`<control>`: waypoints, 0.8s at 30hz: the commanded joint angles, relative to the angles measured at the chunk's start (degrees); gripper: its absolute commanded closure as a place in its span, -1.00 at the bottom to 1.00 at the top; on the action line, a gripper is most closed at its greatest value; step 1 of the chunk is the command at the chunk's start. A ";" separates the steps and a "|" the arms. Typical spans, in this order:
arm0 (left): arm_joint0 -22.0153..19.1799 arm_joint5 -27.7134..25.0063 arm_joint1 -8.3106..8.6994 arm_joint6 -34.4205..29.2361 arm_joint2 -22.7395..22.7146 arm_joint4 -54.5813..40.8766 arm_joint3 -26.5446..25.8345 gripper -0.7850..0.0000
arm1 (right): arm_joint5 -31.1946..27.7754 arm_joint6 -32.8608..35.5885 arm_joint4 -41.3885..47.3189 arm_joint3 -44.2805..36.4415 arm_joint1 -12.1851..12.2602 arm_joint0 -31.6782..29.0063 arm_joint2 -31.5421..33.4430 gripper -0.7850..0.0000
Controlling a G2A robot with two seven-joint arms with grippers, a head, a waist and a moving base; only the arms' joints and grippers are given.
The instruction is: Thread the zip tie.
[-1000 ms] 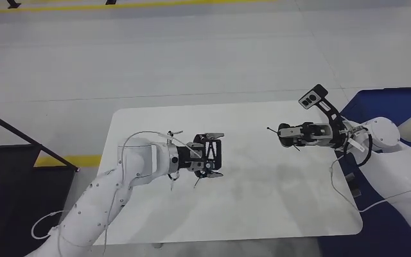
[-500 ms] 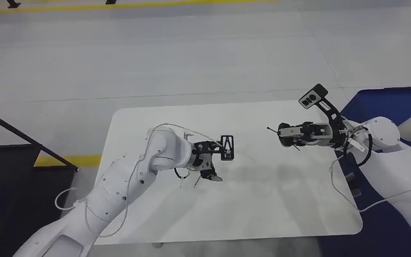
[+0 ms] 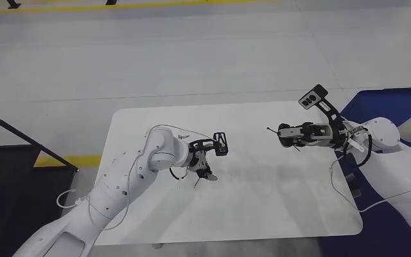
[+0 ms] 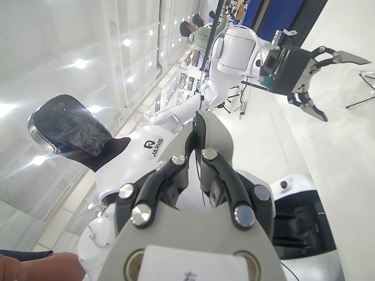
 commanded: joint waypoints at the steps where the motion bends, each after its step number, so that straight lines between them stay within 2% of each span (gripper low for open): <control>1: 0.38 0.16 0.08 -0.82 0.03 -0.71 -0.14 0.84 | 0.00 0.00 0.00 0.00 0.00 0.00 0.00 1.00; 6: 0.75 1.04 0.20 -2.18 0.22 -0.20 0.58 0.87 | 0.00 0.00 0.00 0.00 0.00 0.00 0.00 1.00; 10: 0.78 3.78 0.15 -2.34 0.36 2.46 1.15 0.80 | 0.00 0.00 0.00 0.00 0.00 0.00 0.00 1.00; 24: 1.22 9.88 -1.31 -2.17 3.45 8.72 1.90 0.76 | 0.00 0.00 0.00 0.00 0.00 0.00 0.00 1.00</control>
